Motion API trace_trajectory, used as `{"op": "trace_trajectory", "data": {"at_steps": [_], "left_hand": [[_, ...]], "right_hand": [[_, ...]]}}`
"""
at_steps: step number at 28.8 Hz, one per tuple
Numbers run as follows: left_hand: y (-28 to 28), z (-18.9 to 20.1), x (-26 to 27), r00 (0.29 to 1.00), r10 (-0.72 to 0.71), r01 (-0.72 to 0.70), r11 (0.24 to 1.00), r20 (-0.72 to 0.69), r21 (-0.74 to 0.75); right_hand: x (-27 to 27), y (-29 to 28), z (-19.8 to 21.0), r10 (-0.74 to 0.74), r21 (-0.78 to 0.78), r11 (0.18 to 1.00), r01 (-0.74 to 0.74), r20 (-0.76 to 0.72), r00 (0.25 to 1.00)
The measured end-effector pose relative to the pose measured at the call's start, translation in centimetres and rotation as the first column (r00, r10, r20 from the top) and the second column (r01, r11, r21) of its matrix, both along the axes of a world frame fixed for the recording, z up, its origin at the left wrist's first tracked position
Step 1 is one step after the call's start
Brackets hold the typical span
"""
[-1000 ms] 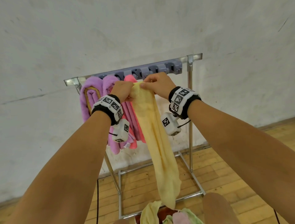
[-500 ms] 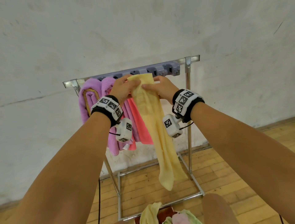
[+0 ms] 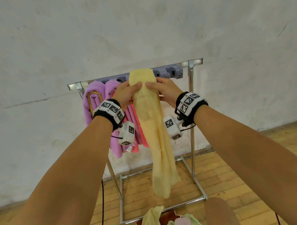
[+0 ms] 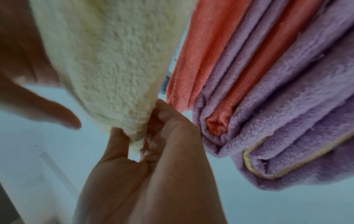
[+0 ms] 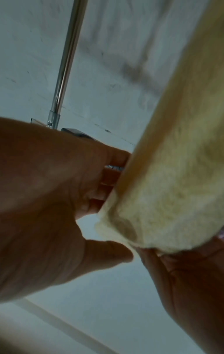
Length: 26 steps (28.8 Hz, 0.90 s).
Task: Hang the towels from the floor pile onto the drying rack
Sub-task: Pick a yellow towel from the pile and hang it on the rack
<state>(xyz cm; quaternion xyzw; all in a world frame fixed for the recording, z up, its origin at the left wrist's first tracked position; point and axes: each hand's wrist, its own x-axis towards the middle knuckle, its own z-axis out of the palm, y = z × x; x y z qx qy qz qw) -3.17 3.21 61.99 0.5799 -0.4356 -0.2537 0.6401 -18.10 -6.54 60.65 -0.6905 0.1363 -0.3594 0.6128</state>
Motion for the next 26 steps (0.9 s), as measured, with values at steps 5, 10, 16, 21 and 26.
{"op": "trace_trajectory", "data": {"at_steps": [5, 10, 16, 21, 26], "left_hand": [[0.2, 0.6, 0.5, 0.996, 0.081, -0.083, 0.993, -0.027, -0.086], [0.7, -0.3, -0.6, 0.996, -0.025, 0.035, 0.992, -0.086, 0.120], [0.5, 0.0, 0.0, 0.999, -0.025, 0.026, 0.997, -0.021, 0.068], [0.6, 0.8, 0.7, 0.998, 0.022, -0.022, 1.000, -0.055, 0.002], [1.2, -0.3, 0.0, 0.998, -0.042, 0.051, 0.984, -0.056, 0.168]], "right_hand": [[-0.2, 0.2, -1.1, 0.121, 0.000, 0.992, -0.122, -0.130, 0.984], [0.0, 0.3, -0.8, 0.016, 0.032, 0.999, -0.018, 0.057, 0.998], [-0.8, 0.3, -1.2, 0.128, 0.077, 0.989, -0.126, -0.023, 0.991], [-0.5, 0.3, -1.7, 0.150, 0.044, 0.988, -0.146, -0.126, 0.981], [0.1, 0.2, -1.2, 0.045, 0.079, 0.996, -0.048, 0.037, 0.998]]}}
